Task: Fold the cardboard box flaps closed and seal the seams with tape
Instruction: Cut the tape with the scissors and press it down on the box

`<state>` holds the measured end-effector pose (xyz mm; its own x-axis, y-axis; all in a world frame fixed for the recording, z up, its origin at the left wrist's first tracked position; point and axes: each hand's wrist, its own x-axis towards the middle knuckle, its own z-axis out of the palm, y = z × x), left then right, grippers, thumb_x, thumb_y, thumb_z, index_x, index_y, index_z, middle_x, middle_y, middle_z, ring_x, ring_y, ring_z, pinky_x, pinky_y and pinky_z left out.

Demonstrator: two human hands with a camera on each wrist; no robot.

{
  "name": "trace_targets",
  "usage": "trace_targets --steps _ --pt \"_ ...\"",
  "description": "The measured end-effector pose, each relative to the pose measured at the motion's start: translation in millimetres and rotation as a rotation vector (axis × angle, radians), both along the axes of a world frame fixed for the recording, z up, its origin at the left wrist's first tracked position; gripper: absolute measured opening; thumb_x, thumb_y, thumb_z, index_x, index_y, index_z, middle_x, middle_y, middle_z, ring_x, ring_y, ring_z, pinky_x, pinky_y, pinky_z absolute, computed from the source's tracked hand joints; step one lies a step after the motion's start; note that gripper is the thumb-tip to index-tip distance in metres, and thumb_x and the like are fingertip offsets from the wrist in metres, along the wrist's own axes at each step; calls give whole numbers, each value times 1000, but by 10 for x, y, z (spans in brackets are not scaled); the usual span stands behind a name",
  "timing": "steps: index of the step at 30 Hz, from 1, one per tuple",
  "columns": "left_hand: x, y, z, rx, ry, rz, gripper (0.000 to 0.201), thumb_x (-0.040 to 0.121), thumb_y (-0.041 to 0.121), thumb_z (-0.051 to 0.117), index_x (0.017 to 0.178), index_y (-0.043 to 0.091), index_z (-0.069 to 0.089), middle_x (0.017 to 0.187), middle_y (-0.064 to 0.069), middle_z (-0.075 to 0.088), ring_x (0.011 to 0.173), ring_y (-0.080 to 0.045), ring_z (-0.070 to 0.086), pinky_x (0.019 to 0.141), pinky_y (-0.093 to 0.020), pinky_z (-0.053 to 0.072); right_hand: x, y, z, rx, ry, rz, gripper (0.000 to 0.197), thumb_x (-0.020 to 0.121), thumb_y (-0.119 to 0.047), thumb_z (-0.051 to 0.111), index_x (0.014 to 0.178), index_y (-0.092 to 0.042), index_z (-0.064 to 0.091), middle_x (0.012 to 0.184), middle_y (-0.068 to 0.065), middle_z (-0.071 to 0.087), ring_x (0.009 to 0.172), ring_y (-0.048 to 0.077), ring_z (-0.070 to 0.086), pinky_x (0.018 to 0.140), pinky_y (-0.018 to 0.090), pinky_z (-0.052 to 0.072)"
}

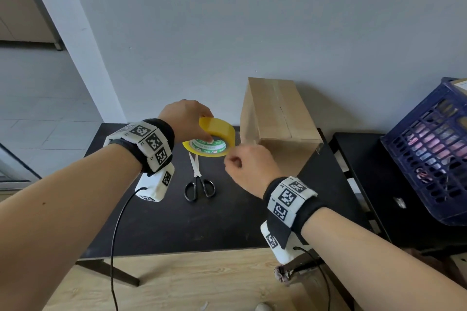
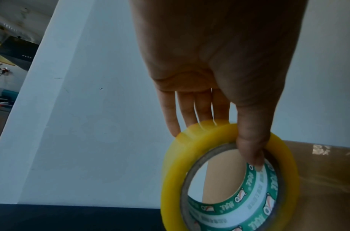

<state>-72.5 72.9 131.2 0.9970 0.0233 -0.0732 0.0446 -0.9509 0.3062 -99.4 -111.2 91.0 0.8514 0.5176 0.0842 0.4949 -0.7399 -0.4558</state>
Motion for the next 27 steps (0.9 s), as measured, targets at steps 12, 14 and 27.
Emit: trace_targets --steps 12,14,27 --pt "76 121 -100 -23 52 -13 47 71 40 75 115 30 63 113 4 66 107 -20 56 86 -36 48 372 526 -829 -241 482 -136 20 84 -14 46 69 -8 59 78 11 61 79 31 54 85 34 51" --pt "90 137 -131 -36 52 -11 46 72 38 75 115 30 63 113 4 66 107 -20 57 86 -35 48 408 596 -919 -271 486 -150 18 85 -13 46 70 -8 54 77 11 56 78 29 50 78 30 47" --pt "107 242 -316 -78 47 -10 46 73 36 73 117 31 62 114 7 66 107 -18 56 83 -29 42 456 762 -1196 -470 441 -26 9 85 -20 55 80 -13 60 86 8 64 93 32 64 71 30 47"
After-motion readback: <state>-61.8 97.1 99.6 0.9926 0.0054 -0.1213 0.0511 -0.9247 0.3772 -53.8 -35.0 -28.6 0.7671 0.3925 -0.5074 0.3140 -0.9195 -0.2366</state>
